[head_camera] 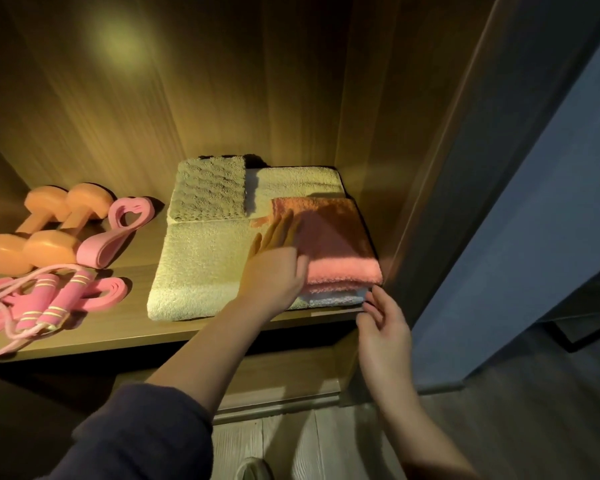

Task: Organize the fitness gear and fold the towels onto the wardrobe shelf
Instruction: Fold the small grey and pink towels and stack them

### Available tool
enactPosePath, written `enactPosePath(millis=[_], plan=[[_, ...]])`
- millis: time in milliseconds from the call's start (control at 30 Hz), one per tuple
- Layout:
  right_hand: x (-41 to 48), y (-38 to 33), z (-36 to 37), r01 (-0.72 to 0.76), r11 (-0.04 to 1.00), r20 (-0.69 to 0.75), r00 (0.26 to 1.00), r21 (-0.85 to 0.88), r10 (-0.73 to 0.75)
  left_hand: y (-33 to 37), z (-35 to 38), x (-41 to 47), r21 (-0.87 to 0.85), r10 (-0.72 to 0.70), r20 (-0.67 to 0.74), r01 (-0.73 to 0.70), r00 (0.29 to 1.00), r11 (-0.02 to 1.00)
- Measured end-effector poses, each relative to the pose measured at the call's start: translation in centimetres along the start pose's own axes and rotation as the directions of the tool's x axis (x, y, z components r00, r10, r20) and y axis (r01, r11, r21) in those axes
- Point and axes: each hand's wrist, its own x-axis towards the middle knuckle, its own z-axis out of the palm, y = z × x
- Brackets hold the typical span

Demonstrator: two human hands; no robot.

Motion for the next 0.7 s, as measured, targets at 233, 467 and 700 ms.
enactPosePath(millis=[233,467,700], plan=[[4.9,-3.3,2.8,0.426,0.654,0.269,0.904,-0.625,-0.332,-0.5,1.5,0.0,0.106,0.078,0.146,-0.094,0.986,0.99],[11.9,-1.6,4.6,0.4,0.189,0.398,0.916,-0.897,-0.052,-1.1,2.0,0.1,0.169,0.036,0.221,-0.075,0.975,0.983],[13.9,-1.2,5.6,0.365,0.141,0.383,0.913,-0.92,0.137,-1.1,1.5,0.9,0.186,-0.022,0.305,-0.037,0.952,0.982]])
